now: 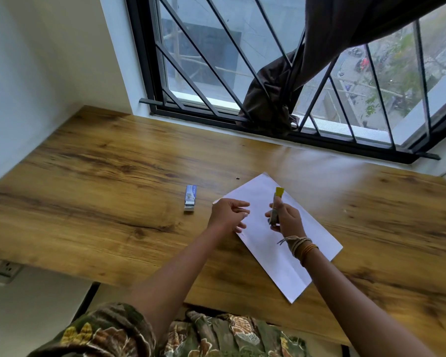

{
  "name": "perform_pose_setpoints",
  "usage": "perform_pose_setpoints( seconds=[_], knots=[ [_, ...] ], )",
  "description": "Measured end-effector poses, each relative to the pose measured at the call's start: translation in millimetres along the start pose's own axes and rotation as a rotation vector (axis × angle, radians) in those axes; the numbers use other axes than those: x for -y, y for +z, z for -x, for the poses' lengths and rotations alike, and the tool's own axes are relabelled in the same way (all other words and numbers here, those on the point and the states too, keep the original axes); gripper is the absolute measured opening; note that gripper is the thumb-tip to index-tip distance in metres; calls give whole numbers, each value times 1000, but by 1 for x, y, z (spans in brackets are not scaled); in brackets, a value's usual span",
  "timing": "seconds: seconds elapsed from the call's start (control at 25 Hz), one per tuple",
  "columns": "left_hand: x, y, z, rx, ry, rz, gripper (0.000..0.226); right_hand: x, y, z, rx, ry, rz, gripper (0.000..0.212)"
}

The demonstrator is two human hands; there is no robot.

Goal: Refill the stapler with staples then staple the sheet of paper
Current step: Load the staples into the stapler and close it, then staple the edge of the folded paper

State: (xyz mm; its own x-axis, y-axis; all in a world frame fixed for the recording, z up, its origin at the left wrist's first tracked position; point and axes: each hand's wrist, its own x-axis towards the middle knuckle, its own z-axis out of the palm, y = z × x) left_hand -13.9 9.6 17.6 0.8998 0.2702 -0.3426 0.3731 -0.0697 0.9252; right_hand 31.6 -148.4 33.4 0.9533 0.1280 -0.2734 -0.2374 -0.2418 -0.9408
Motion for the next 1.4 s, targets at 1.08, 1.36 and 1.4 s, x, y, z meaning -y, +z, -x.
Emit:
perform_pose_setpoints(
  seconds=[1.08,1.36,1.4],
  knots=[
    [3,22,49,-166,-537,371,29,-41,-96,26,98,-113,548,36],
    [40,23,55,-273,-416,785,13,-13,-36,50,164,171,-328,39],
    [43,23,56,-325,-377,854,12,-15,-21,62,252,285,-426,40]
  ],
)
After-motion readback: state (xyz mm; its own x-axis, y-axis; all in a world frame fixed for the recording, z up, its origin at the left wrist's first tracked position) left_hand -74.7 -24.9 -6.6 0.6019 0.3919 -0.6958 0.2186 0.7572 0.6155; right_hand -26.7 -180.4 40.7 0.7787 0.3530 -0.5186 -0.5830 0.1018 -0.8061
